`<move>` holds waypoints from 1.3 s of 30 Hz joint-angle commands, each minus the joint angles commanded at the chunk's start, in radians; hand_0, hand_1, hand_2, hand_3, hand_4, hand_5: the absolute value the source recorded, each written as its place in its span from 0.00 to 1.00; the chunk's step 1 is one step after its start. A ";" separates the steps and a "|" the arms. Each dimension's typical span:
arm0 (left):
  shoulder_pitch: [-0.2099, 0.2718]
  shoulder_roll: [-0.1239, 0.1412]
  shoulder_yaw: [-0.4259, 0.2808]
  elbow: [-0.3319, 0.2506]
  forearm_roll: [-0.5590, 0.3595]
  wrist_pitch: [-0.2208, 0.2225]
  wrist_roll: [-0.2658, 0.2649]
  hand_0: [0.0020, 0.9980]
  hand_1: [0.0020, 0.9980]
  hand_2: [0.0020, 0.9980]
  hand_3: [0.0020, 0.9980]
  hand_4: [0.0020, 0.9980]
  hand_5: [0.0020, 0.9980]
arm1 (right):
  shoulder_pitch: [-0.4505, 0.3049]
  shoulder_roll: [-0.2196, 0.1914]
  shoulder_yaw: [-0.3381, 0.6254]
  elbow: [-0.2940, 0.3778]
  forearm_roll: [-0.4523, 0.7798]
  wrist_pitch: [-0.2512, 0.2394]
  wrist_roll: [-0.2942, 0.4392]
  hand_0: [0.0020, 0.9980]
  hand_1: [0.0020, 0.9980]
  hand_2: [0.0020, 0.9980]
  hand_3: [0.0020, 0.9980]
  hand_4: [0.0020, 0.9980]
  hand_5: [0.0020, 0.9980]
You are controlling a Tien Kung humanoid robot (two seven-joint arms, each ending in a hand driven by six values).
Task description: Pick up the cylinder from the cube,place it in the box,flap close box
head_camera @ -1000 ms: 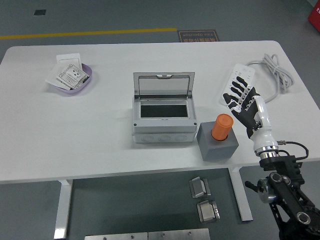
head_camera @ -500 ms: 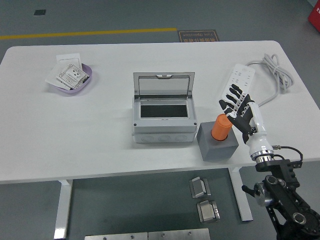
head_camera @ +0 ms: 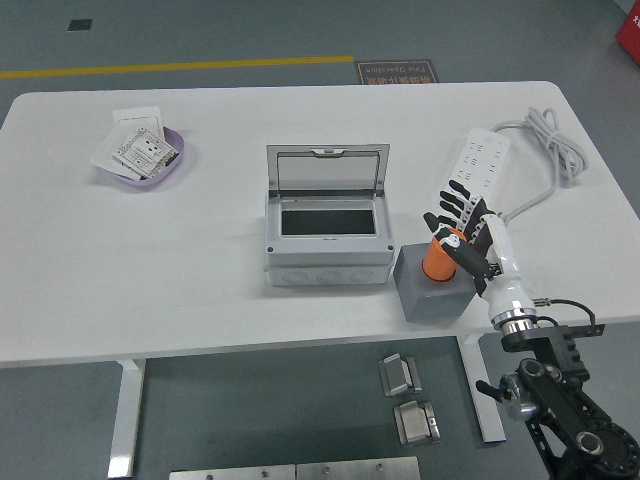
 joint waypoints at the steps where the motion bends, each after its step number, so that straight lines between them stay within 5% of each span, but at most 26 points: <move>1: -0.002 0.000 -0.001 0.000 0.003 0.000 0.001 0.64 0.62 0.57 0.60 0.66 0.27 | 0.001 -0.001 -0.003 -0.001 -0.002 -0.002 -0.001 0.75 0.78 0.77 0.80 0.94 0.34; 2: -0.004 0.000 -0.002 0.000 0.006 -0.001 0.002 0.64 0.62 0.57 0.60 0.66 0.27 | 0.001 -0.003 -0.006 -0.002 -0.006 -0.004 -0.003 0.74 0.77 0.74 0.78 0.82 0.15; 7: -0.008 0.006 -0.005 0.000 0.019 -0.003 0.003 0.64 0.62 0.57 0.60 0.66 0.27 | 0.000 -0.012 -0.017 -0.003 -0.019 -0.010 -0.011 0.74 0.77 0.74 0.78 0.82 0.15; 8: -0.008 0.007 -0.005 0.000 0.020 -0.003 0.003 0.64 0.62 0.57 0.60 0.66 0.27 | -0.001 -0.014 -0.018 -0.003 -0.020 -0.011 -0.012 0.73 0.76 0.73 0.77 0.76 0.06; 14: -0.002 0.008 -0.006 0.000 0.022 -0.003 0.003 0.64 0.62 0.57 0.60 0.66 0.27 | -0.007 -0.015 -0.021 -0.004 -0.030 -0.016 -0.018 0.73 0.76 0.73 0.78 0.72 0.00; 37: 0.003 0.000 -0.023 0.000 0.039 -0.002 0.014 0.64 0.62 0.57 0.60 0.66 0.27 | -0.007 -0.013 -0.046 -0.014 -0.021 -0.014 -0.018 0.73 0.76 0.71 0.78 0.67 0.00; 39: 0.004 -0.001 -0.025 0.000 0.040 -0.001 0.016 0.64 0.62 0.57 0.60 0.66 0.26 | -0.007 -0.013 -0.046 -0.014 -0.020 -0.014 -0.019 0.72 0.73 0.67 0.69 0.60 0.00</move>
